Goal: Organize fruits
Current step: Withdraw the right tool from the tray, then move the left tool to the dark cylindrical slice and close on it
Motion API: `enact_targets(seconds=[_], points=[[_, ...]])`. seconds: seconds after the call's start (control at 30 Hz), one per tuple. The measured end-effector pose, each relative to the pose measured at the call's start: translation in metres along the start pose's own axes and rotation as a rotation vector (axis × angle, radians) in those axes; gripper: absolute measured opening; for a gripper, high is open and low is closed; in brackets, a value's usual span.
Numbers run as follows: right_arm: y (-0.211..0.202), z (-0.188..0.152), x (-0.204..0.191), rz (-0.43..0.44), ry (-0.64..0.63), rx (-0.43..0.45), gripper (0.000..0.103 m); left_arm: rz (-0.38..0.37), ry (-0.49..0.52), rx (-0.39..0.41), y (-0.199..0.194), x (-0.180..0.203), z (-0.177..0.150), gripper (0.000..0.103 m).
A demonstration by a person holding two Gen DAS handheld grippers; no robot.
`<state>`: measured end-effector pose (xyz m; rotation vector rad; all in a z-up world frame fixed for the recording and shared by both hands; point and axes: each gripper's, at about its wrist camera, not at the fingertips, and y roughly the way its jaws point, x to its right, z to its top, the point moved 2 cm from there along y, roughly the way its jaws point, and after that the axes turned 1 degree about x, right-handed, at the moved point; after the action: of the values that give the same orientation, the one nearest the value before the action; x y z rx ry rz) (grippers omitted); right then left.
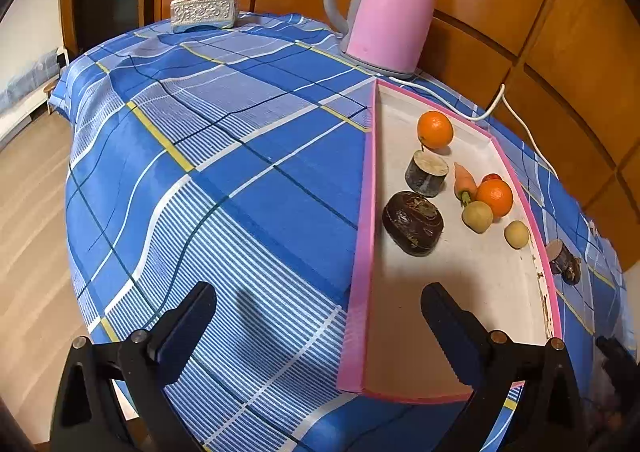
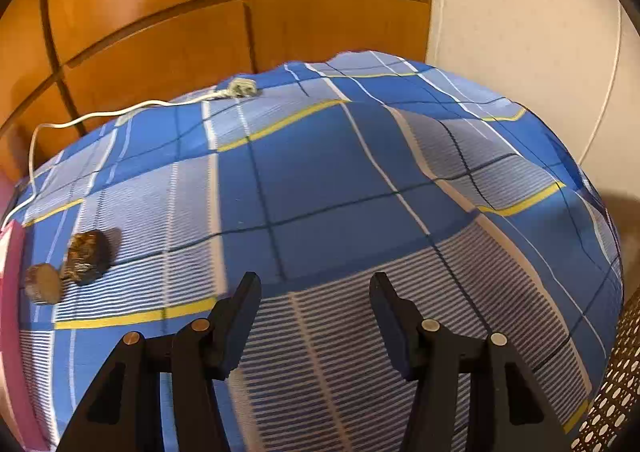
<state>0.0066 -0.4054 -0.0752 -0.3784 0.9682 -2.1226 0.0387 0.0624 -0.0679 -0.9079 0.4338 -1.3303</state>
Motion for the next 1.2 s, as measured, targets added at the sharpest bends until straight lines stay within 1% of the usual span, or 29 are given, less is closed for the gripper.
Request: enact_targets(seconds=[0.1, 0.3, 0.47, 0.67, 0.9, 0.93, 1.0, 1.1, 1.2], points=[[0.004, -0.002, 0.000, -0.021, -0.008, 0.014, 0.057, -0.002, 0.017, 0.000, 0.001, 0.004, -0.001, 0.103], [0.006, -0.003, -0.003, -0.025, -0.012, 0.033, 0.059, -0.003, 0.053, 0.018, 0.000, 0.011, -0.001, 0.103], [0.006, -0.004, -0.002, -0.022, -0.008, 0.039, 0.059, -0.025, 0.077, 0.005, 0.002, 0.016, -0.001, 0.103], [0.007, -0.005, -0.003, -0.024, -0.008, 0.049, 0.060, -0.058, 0.127, 0.052, -0.007, 0.030, 0.003, 0.103], [0.007, -0.005, -0.002, -0.016, -0.003, 0.053, 0.061, -0.076, 0.190, 0.013, -0.006, 0.046, -0.001, 0.103], [0.007, -0.005, -0.003, -0.014, -0.003, 0.054, 0.063, -0.079, 0.203, 0.008, -0.006, 0.049, 0.000, 0.103], [0.008, -0.005, -0.004, 0.000, -0.009, 0.052, 0.068, -0.075, 0.223, 0.009, -0.007, 0.053, 0.001, 0.103], [0.008, -0.005, -0.005, -0.001, -0.018, 0.051, 0.069, -0.052, 0.268, 0.014, -0.010, 0.064, 0.003, 0.103], [0.008, -0.006, -0.005, 0.000, -0.017, 0.051, 0.069, -0.063, 0.303, 0.017, -0.012, 0.075, 0.007, 0.103]])
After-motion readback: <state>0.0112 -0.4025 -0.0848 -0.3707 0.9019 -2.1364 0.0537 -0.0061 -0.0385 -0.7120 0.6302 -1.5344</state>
